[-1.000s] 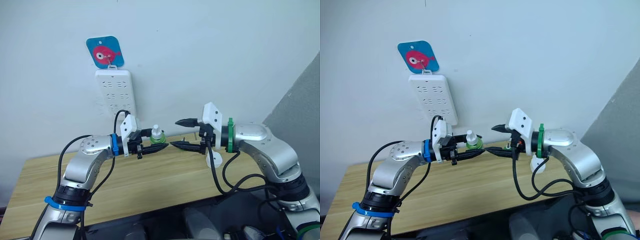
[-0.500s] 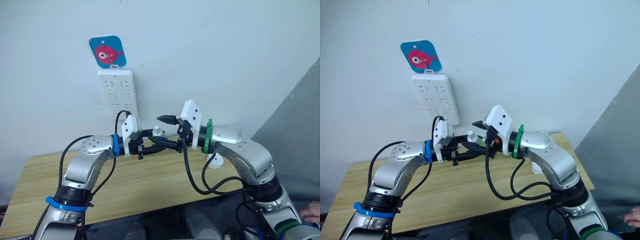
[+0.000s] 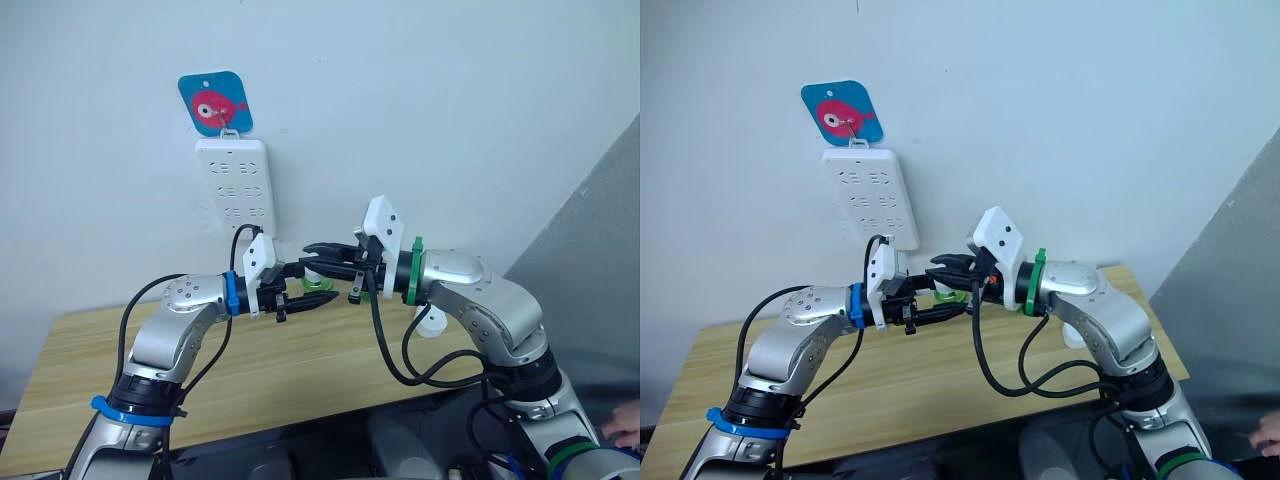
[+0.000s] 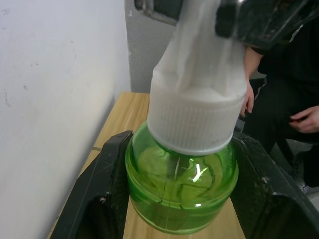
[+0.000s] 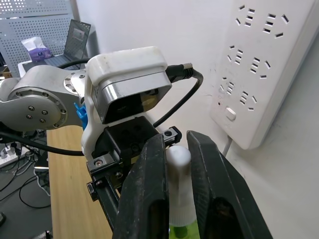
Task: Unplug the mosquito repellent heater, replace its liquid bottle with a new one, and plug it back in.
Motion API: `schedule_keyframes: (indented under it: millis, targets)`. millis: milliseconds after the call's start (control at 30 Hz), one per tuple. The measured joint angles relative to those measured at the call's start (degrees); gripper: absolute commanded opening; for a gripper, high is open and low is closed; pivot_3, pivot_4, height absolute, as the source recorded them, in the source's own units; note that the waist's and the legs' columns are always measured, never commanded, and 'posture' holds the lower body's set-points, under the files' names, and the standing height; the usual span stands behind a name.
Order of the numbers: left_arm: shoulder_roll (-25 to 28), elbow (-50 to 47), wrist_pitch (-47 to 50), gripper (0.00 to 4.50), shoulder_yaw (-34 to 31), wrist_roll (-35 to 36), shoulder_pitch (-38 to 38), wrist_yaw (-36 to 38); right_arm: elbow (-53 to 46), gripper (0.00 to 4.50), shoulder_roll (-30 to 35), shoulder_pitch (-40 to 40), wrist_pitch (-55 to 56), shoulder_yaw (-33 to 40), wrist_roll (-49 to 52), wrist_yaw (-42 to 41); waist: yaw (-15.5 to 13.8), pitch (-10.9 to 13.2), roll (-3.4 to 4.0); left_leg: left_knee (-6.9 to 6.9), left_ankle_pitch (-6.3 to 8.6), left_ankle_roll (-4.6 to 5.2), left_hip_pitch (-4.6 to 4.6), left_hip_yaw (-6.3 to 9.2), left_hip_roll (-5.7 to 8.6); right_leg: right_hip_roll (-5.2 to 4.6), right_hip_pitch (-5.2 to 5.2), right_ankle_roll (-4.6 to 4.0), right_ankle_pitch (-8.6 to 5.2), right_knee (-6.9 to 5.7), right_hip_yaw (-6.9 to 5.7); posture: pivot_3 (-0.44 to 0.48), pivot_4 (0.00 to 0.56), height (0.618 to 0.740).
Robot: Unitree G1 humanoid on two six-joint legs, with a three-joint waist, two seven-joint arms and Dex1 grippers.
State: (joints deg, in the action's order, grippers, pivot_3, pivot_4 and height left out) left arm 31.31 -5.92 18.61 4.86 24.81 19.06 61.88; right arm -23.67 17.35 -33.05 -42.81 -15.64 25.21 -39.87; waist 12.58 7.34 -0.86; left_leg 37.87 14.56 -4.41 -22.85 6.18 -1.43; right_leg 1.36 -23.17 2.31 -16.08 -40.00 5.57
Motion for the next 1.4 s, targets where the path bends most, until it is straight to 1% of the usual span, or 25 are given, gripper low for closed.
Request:
schedule_keyframes:
  millis: [100, 300, 467, 567, 633, 700, 800, 867, 900, 1000, 1133, 1200, 1400]
  targets:
    - [0.00, -0.02, 0.00, 2.29, 0.01, 0.00, -0.10, 0.00, 0.00, 0.25, -0.11, -0.96, 1.06, 0.46, 0.50, -0.44, 0.01, 0.00, 0.00, 0.00, 0.00, 0.00, 0.00, 0.00, 0.00, 0.00, 0.00, 0.00, 0.00, 0.00, 0.00, -0.199, 0.067, 0.736]
    - [0.00, -0.19, -0.02, 2.29, 0.51, -0.07, -1.16, 0.00, -0.52, 0.25, -0.18, -3.76, 1.36, 4.18, 3.45, -0.98, -0.03, 0.00, 0.00, 0.00, 0.00, 0.00, -0.01, 0.01, 0.00, 0.00, 0.00, 0.00, 0.00, 0.00, -0.01, -0.195, 0.071, 0.736]
    - [0.06, -0.76, -0.02, 2.29, 0.45, -0.14, -2.76, -0.63, -1.76, 0.25, 4.14, -3.30, -1.72, 10.02, 6.99, -0.29, -0.12, 0.00, 0.00, 0.00, 0.00, 0.01, -0.01, -0.01, 0.01, -0.01, 0.00, 0.00, 0.00, 0.01, 0.01, -0.184, 0.078, 0.736]
    - [0.68, -0.96, -0.12, 2.29, -0.63, -0.22, -4.98, -2.06, -3.81, 0.25, 6.46, 1.66, -1.28, 11.13, 5.61, 1.91, -0.22, 0.01, 0.01, -0.07, 0.01, 0.02, 0.00, 0.00, -0.03, 0.03, -0.01, -0.05, -0.03, 0.01, 0.01, -0.180, 0.085, 0.736]
    - [1.38, -1.41, -0.44, 2.29, -2.18, -0.45, -6.93, -3.27, -4.08, 0.25, 5.37, 8.23, 1.10, 10.51, 2.77, 5.16, -0.35, 0.01, 0.01, -0.10, 0.01, 0.02, 0.02, -0.03, -0.07, 0.10, -0.03, -0.06, -0.05, 0.00, 0.04, -0.178, 0.089, 0.736]
    - [2.29, -2.54, -0.57, 2.29, -3.21, -0.68, -9.06, -3.99, -2.84, 0.25, 4.31, 13.51, 5.75, 8.16, -1.92, 8.02, -0.41, 0.02, 0.02, -0.10, 0.01, 0.02, 0.03, -0.08, -0.10, 0.12, -0.04, -0.06, -0.05, -0.01, 0.10, -0.171, 0.101, 0.736]
    - [4.76, -5.45, -0.74, 2.29, -3.83, -0.80, -14.14, -3.64, 2.17, 0.25, 2.95, 20.17, 15.30, 4.04, -10.63, 12.05, -0.56, 0.05, 0.06, -0.11, 0.02, 0.02, 0.06, -0.16, -0.10, 0.13, -0.04, 0.16, -0.19, 0.01, 0.16, -0.160, 0.109, 0.736]
    - [5.90, -6.12, -0.75, 2.29, -4.09, -0.86, -16.17, -3.34, 5.79, 0.25, 2.05, 21.73, 19.31, 2.70, -13.89, 13.63, -0.94, 0.13, 0.12, -0.09, 0.02, 0.02, 0.08, -0.19, -0.10, 0.13, -0.04, 0.17, -0.20, 0.01, 0.19, -0.155, 0.117, 0.736]
    - [6.74, -7.04, -0.75, 2.29, -4.28, -0.85, -17.37, -3.18, 9.23, 0.25, 1.42, 21.97, 23.05, 2.27, -16.36, 14.77, -1.27, 0.15, 0.12, -0.07, 0.02, 0.02, 0.08, -0.20, -0.10, 0.14, -0.02, 0.18, -0.20, 0.02, 0.20, -0.149, 0.119, 0.736]
    - [7.49, -8.16, -0.74, 2.29, -5.10, -0.71, -18.88, -2.93, 16.29, 0.25, 0.62, 21.86, 29.16, 2.06, -20.14, 16.61, -1.89, 0.16, 0.13, -0.06, 0.02, 0.02, 0.12, -0.22, -0.10, 0.14, 0.01, 0.18, -0.21, 0.02, 0.20, -0.143, 0.125, 0.736]
    - [8.01, -9.49, -0.49, 2.29, -5.57, -0.65, -20.23, -2.95, 29.04, 0.25, -3.03, 19.90, 36.31, 2.51, -24.03, 21.13, -2.07, 0.35, 0.20, -0.07, 0.02, 0.02, 0.13, -0.25, -0.11, 0.16, 0.01, 0.16, -0.21, 0.03, 0.24, -0.128, 0.134, 0.736]
    - [8.27, -10.15, -0.31, 2.29, -5.63, -0.47, -20.66, -2.93, 34.46, 0.25, -3.36, 18.85, 39.09, 3.12, -25.17, 22.39, -2.28, 0.49, 0.22, -0.09, 0.02, 0.02, 0.12, -0.26, -0.11, 0.16, 0.01, 0.11, -0.18, 0.03, 0.24, -0.121, 0.138, 0.736]
    - [9.31, -10.50, 0.10, 2.29, -6.57, -0.08, -21.12, -2.70, 46.18, 0.25, -5.57, 15.20, 43.91, 6.08, -26.19, 24.95, -2.93, 0.79, 0.42, -0.11, 0.03, 0.02, 0.16, -0.26, -0.15, 0.22, 0.00, 0.09, -0.18, 0.02, 0.26, -0.118, 0.147, 0.736]
